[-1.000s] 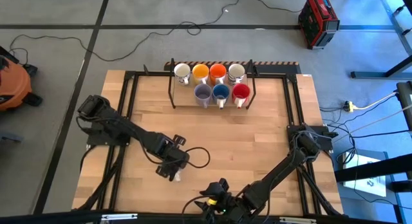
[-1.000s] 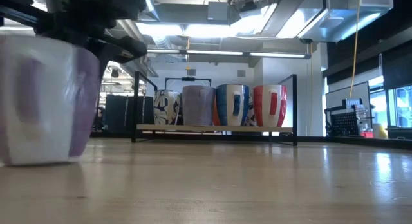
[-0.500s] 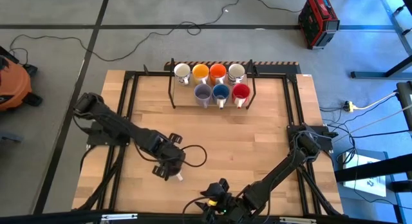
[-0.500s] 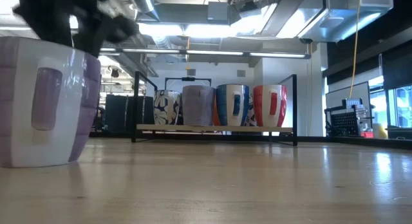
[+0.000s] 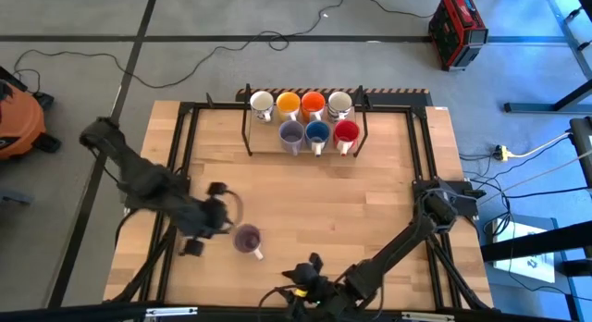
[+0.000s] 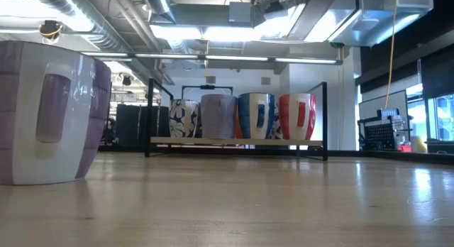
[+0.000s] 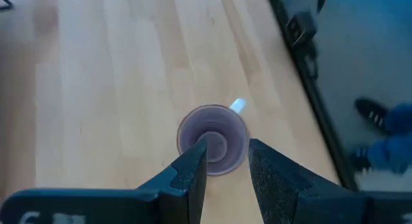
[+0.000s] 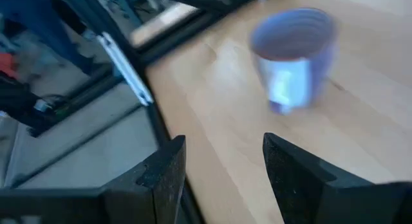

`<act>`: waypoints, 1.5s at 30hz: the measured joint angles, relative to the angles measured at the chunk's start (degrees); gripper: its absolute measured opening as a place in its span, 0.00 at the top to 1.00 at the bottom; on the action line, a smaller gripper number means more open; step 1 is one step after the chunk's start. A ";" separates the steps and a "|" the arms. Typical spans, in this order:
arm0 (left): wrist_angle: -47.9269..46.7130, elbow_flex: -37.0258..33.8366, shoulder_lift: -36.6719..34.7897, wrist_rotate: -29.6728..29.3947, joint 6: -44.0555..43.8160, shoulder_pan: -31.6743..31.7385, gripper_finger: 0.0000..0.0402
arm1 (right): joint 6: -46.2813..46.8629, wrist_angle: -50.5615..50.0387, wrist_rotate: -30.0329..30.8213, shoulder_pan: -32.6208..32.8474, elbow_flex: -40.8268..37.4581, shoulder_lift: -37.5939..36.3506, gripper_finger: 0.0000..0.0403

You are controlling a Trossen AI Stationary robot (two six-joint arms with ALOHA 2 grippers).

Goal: Place coffee mugs
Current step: Put the purple mug on the shelf

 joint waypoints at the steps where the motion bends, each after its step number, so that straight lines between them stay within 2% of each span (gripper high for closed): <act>1: -0.39 0.00 -1.56 -1.89 -1.83 -1.73 0.73 | -1.65 2.60 -0.21 -0.54 0.01 0.80 0.52; 4: -2.30 -0.07 -5.68 -7.33 -7.13 -7.23 0.73 | -7.34 8.11 -0.45 -1.68 0.00 3.24 0.52; 8: -5.68 -0.09 -9.22 -12.54 -13.46 -13.97 0.73 | -9.03 11.08 0.23 -3.25 0.00 6.43 0.52; 15: -11.72 -0.13 -11.59 -15.30 -19.45 -20.82 0.73 | -9.66 13.11 0.62 -6.79 0.00 8.96 0.52; 21: -14.40 -0.15 -11.61 -15.45 -19.75 -22.41 0.73 | -10.26 14.79 -0.02 -9.51 0.07 10.68 0.52; 27: -14.56 -0.15 -11.59 -15.47 -18.42 -22.67 0.73 | -8.39 17.24 -0.57 -9.54 0.04 13.16 0.53; 33: -14.64 -0.15 -11.61 -15.47 -18.26 -22.67 0.73 | -8.95 21.51 -0.24 -9.84 0.09 14.89 0.61; 41: -15.11 -0.15 -11.61 -15.73 -17.13 -22.65 0.73 | -9.24 22.23 1.01 -10.78 0.00 16.26 0.71; 45: -15.12 -0.15 -11.61 -15.86 -17.13 -22.65 0.73 | -9.64 22.13 1.72 -10.79 0.00 16.26 0.81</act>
